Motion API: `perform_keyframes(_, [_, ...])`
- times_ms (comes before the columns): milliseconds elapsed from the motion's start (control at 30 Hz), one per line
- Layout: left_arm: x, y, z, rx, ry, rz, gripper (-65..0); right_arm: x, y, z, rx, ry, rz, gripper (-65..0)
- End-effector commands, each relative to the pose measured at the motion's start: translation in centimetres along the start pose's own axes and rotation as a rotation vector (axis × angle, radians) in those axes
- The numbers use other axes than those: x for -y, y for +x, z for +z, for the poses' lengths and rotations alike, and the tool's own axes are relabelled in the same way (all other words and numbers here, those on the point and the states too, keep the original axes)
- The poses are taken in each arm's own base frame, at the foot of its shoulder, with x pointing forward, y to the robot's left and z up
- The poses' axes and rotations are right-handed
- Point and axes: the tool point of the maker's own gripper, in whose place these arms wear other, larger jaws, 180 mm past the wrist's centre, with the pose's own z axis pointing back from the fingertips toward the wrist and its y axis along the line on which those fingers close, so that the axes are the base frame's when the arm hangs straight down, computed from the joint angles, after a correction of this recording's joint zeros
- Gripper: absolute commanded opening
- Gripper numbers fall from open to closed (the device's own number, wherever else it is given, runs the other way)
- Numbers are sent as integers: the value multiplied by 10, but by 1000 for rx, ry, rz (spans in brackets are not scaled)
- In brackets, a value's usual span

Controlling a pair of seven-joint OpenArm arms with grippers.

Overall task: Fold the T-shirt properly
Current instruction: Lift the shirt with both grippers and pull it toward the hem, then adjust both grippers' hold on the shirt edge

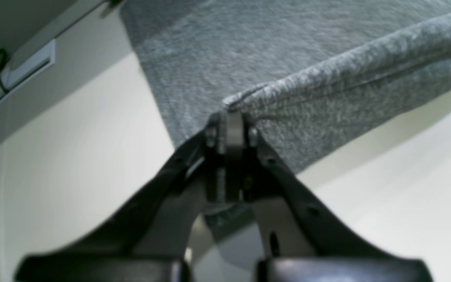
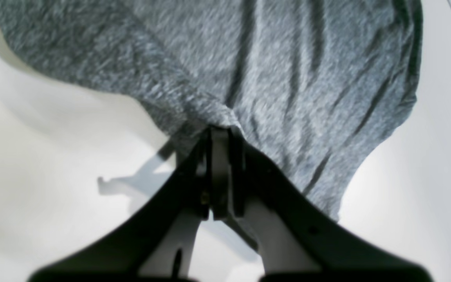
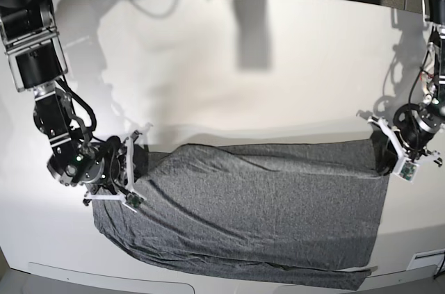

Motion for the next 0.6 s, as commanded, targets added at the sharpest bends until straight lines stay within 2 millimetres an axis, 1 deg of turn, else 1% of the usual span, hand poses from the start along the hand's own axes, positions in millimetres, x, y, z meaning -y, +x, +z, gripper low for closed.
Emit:
perform_keyframes(0, [-21,18,0,49,39,-10,-650,26,14,7,35,-57,7,-650])
perform_keyframes(100, [-29,15,-5,54,52,13,-650,37,17,1,30,-80,13,-650])
perform_keyframes(233, [-37,8,-11,56,64,47,-650,41,18,-11,27,-77,-6,-650])
perform_keyframes(333, [-37,4,-17,58,66,76,-650,42,16,-18,18,-77,-4,-650])
perform_keyframes(433, [-32,0,-25,60,63,70,-650,39,19,-23,37,-65,-19,-650])
perform_keyframes(567, [-29,-5,-34,51,62,95,-650,33,15,-29,25,-48,-33,-650])
